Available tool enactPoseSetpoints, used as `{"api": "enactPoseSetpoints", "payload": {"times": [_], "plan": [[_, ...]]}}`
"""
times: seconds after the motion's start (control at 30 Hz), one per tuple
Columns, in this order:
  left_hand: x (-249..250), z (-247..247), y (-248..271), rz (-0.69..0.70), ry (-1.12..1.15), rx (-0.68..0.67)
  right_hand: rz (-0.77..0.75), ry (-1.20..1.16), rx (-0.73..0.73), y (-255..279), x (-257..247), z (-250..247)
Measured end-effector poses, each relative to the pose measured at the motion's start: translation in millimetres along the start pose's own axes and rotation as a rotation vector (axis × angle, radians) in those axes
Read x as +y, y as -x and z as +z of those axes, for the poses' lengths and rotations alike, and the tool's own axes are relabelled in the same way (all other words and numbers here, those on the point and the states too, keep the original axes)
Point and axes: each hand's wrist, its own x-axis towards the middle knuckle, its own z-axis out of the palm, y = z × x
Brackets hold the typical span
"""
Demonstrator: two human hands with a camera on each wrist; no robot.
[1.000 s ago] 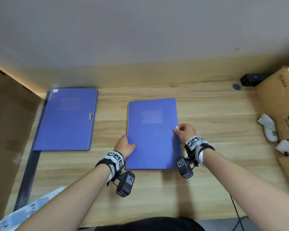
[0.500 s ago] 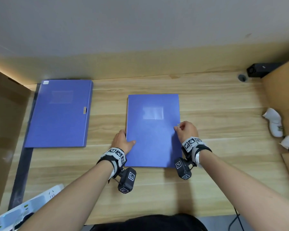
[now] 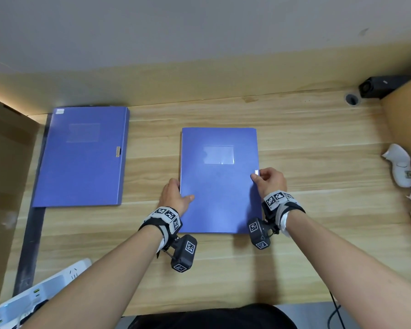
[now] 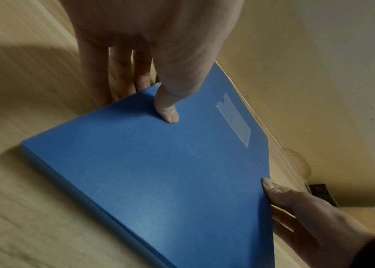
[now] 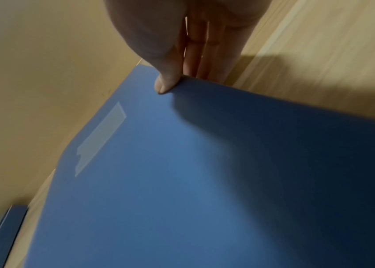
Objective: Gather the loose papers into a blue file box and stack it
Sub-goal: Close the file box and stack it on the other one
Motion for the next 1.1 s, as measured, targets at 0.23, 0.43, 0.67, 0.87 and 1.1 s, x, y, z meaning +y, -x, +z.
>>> {"api": "enactPoseSetpoints", "payload": {"times": [0.23, 0.43, 0.67, 0.87, 1.1], "plan": [[7, -8, 8, -0.002, 0.076, 0.01, 0.061, -0.093, 0.006, 5, -8, 3], [12, -58, 22, 0.021, 0.384, 0.048, -0.024, -0.326, -0.026, 28, -47, 10], [-20, -151, 12, 0.008, 0.6, 0.246, -0.161, -0.515, -0.241, 71, -151, 45], [-77, -229, -18, -0.041, 0.66, 0.328, -0.199, -0.491, -0.379, 104, -217, 114], [-146, -287, -51, -0.128, 0.589, 0.33, -0.21, -0.426, -0.465, 141, -248, 206]]}}
